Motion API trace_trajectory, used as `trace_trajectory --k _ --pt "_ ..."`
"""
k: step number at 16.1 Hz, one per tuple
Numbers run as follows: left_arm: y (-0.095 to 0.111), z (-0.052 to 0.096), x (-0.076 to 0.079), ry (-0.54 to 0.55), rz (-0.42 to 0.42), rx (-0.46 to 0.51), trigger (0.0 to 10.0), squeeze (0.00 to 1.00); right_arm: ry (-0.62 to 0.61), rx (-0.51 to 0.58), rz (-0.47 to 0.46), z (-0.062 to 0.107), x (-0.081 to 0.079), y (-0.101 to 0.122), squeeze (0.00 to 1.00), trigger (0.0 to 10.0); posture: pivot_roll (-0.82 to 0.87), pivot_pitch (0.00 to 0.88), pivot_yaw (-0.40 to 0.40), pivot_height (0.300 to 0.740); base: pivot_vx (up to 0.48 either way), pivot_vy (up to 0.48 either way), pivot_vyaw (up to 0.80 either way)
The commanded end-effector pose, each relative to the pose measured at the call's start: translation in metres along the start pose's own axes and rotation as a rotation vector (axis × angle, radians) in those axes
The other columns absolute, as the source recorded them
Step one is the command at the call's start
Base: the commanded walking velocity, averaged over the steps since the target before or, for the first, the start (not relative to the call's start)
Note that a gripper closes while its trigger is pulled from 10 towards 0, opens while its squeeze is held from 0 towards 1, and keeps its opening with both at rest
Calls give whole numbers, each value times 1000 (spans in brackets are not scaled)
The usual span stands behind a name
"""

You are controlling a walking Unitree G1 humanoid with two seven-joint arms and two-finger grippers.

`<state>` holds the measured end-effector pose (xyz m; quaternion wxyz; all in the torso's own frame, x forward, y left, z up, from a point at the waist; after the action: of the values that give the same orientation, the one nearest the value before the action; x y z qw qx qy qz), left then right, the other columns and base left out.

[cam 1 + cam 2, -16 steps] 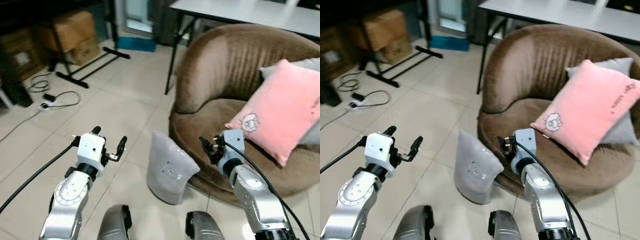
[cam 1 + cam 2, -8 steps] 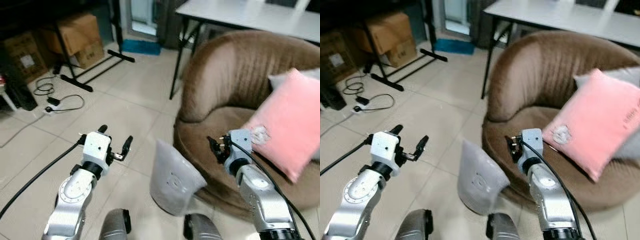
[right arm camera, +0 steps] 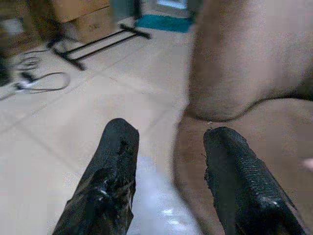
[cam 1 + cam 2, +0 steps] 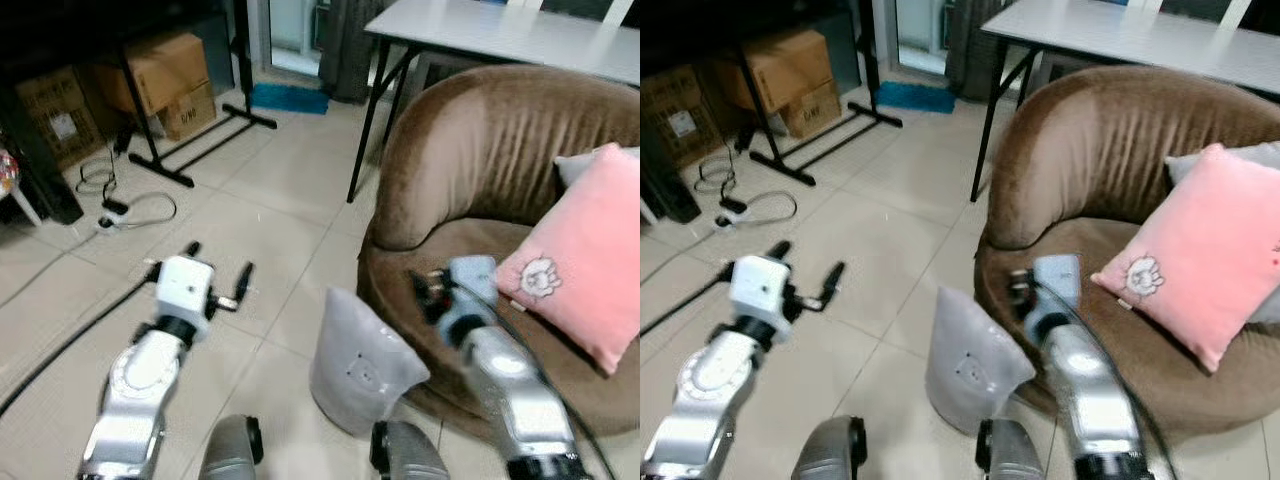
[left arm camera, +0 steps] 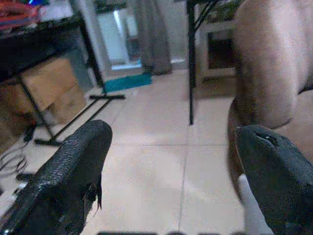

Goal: Move the pillow to the sofa from floor

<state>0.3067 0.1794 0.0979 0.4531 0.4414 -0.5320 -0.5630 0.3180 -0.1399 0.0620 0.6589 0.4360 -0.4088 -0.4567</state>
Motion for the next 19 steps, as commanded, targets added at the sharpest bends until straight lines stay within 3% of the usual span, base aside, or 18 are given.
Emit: trace_trajectory --k 1,9,13,19 --pt "-2 -1 2 -5 -4 -8 10000 0 -19 -1 -3 0 7 0 0 10000 -89 0 -26 590 0 0 0" --pt "-3 -3 1 14 -7 0 10000 0 -26 12 -3 0 9 1 0 10000 -91 0 -26 510 0 0 0" --pt "-3 -4 3 -6 7 2 10000 0 -32 9 -6 -1 10 1 0 10000 -90 0 -28 510 0 0 0" --pt "-3 -3 3 -13 17 3 10000 0 -43 9 -11 -2 11 1 0 10000 -90 0 -27 510 322 0 0"
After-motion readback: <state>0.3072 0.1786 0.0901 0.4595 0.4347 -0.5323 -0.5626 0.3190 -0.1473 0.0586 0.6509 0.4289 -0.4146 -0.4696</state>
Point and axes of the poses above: a point about 5 cm out from each wrist's last joint towards the gripper, its own z axis pointing back from the gripper into the wrist, its own y axis along the axis of the wrist's last joint, x = y × z, the point moved 5 cm from there along -z, pointing out of the wrist towards the gripper, and after that the axes turned 12 degrees about z, right-handed, at the moved point
